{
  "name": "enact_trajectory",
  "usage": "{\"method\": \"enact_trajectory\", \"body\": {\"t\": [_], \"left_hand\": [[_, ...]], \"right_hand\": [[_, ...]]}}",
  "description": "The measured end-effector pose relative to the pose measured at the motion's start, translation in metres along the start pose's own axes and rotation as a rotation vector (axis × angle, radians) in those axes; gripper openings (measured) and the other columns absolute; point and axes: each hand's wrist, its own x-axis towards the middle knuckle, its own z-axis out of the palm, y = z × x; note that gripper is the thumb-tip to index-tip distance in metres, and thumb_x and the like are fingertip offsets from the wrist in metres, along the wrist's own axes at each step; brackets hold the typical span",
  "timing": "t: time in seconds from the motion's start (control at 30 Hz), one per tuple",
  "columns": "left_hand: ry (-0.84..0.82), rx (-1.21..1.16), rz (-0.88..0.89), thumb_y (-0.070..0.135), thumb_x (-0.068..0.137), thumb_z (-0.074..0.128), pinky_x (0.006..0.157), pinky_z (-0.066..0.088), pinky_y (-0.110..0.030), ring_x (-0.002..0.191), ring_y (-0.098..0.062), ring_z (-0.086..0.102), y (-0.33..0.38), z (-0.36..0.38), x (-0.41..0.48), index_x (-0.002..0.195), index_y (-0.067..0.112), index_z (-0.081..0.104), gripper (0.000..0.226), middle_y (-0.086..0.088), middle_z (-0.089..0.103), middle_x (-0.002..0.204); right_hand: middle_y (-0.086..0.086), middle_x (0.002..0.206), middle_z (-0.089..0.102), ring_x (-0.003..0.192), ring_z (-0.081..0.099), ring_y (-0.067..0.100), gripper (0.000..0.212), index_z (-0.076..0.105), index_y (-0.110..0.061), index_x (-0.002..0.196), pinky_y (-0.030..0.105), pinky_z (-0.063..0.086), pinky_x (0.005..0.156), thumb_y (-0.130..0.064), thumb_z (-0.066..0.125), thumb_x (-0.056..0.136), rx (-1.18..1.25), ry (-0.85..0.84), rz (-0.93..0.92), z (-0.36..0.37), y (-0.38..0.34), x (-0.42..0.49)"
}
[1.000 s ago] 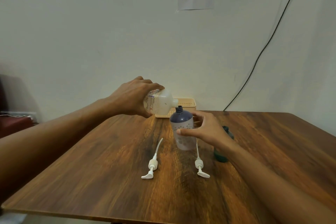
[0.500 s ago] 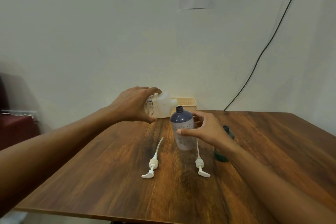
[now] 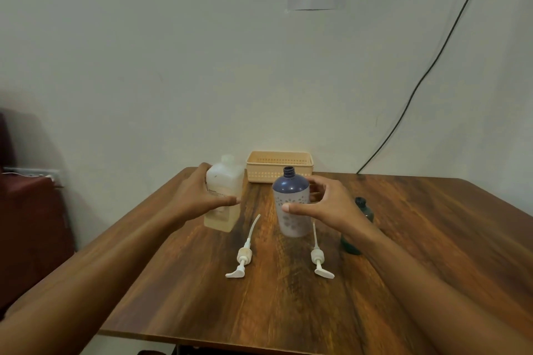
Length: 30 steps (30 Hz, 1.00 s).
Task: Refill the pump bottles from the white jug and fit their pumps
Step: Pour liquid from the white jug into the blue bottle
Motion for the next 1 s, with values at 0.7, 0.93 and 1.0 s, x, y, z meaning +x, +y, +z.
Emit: {"method": "enact_trajectory", "body": {"t": [0.7, 0.93, 1.0], "left_hand": [[0.017, -0.1, -0.132, 0.07, 0.044, 0.093, 0.089, 0.062, -0.047, 0.122, -0.022, 0.059, -0.068, 0.004, -0.016, 0.143, 0.035, 0.038, 0.118, 0.005, 0.055, 0.136], [0.181, 0.161, 0.351, 0.082, 0.065, 0.076, 0.109, 0.044, -0.039, 0.141, -0.01, 0.042, 0.021, -0.016, -0.01, 0.152, 0.04, 0.033, 0.106, 0.012, 0.038, 0.158], [0.081, 0.107, 0.447, 0.072, 0.071, 0.08, 0.111, 0.047, -0.035, 0.139, -0.003, 0.045, 0.047, -0.008, -0.016, 0.152, 0.033, 0.039, 0.099, 0.014, 0.044, 0.153]], "right_hand": [[-0.005, 0.12, 0.079, 0.11, 0.076, 0.013, 0.067, 0.072, -0.021, 0.128, 0.042, 0.065, 0.095, -0.035, 0.099, 0.069, 0.099, 0.014, 0.042, -0.005, -0.008, -0.001], [-0.006, 0.121, 0.077, 0.11, 0.074, 0.014, 0.07, 0.07, -0.021, 0.129, 0.039, 0.065, 0.093, -0.039, 0.098, 0.068, 0.083, 0.042, 0.024, -0.011, -0.016, 0.004], [-0.006, 0.12, 0.077, 0.109, 0.074, 0.014, 0.071, 0.07, -0.021, 0.128, 0.041, 0.065, 0.093, -0.041, 0.098, 0.067, 0.08, 0.043, 0.011, -0.012, -0.02, 0.005]]}}
